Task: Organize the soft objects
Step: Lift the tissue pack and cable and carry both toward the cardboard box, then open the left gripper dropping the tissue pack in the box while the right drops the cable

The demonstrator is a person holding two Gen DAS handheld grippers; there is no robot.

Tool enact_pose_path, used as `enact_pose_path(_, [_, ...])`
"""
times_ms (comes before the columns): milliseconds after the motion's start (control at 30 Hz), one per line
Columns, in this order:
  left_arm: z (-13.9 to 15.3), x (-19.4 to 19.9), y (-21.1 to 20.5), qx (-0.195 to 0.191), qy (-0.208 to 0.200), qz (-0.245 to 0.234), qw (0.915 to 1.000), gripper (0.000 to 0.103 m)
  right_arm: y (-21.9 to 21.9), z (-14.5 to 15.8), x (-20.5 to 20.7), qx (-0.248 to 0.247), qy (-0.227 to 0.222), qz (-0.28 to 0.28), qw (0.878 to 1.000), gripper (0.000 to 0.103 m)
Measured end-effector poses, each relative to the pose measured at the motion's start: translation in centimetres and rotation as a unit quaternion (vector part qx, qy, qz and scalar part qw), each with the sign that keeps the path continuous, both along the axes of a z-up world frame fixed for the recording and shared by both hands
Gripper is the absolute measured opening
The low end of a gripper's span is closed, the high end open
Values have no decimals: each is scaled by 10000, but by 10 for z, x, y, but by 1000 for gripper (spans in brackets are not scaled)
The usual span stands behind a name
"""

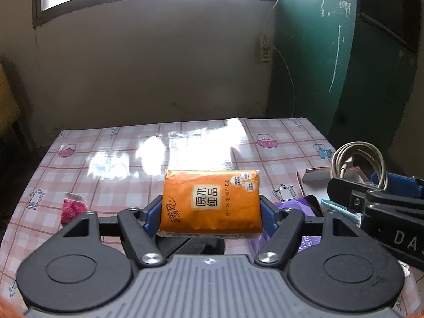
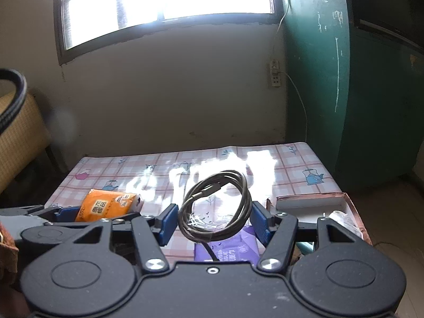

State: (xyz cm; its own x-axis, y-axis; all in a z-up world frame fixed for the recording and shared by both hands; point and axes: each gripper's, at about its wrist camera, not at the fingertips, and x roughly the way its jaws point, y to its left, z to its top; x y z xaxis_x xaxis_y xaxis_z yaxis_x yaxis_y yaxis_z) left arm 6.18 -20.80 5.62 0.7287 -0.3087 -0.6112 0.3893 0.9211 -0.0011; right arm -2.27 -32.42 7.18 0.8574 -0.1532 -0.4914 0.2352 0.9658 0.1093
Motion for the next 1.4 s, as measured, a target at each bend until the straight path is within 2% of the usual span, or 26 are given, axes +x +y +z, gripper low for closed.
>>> enact_pose_path(1033, [-16,-11,-57,15,95,-547,9985,74,-58,-13,-21,90,123,-607,9980,71])
enact_pose_path(1400, [-28,-16,-82,-11,212,-872,9960,74,-94,-26,-37,167,277,-1013,9943,71])
